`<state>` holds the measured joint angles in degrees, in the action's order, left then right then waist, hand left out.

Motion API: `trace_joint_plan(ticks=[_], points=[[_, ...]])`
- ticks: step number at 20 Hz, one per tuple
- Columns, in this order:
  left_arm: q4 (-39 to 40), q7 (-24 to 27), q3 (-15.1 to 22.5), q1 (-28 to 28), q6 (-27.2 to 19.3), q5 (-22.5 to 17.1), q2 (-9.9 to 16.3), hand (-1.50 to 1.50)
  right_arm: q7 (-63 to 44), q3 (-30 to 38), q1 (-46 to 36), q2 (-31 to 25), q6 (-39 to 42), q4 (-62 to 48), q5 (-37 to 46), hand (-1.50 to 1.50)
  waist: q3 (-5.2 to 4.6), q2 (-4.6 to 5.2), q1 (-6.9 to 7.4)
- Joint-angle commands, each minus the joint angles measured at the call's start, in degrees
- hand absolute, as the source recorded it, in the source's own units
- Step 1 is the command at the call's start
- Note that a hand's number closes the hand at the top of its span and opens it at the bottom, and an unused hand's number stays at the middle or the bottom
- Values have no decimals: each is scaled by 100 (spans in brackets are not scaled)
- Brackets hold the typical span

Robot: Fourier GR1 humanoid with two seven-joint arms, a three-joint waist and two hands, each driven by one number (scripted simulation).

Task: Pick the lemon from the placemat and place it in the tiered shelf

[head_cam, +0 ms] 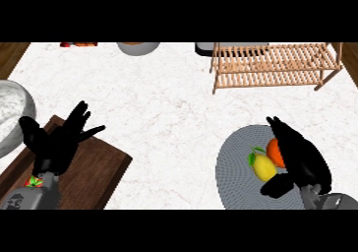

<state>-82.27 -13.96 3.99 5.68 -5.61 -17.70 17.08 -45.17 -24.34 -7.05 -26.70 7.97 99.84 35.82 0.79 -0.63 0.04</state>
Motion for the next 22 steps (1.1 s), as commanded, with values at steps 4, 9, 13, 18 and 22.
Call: trace_joint_plan(ticks=[4, 9, 13, 18, 22], points=[[544, -118, -156, -283, 42, 90, 128, 0, 330, 24, -212, 217, -299, -581, 407, -150, -78, 77, 22], [474, 21, -2, -432, 14, 239, -47, 0, 786, -20, -109, 511, -701, -955, 505, -150, -76, 76, 26], [294, -322, 90, -364, -128, 319, -105, 0, 701, 0, -228, 545, -523, -787, 543, -150, -79, 61, 0], [332, -89, 113, -404, -90, 349, -202, 0, 1461, -252, -406, 127, 363, -1611, 302, 150, -81, 108, 108], [273, -285, -88, -333, -62, 297, -37, 0, 2178, -176, -407, 333, -93, -2054, 361, 150, -74, 83, 54]])
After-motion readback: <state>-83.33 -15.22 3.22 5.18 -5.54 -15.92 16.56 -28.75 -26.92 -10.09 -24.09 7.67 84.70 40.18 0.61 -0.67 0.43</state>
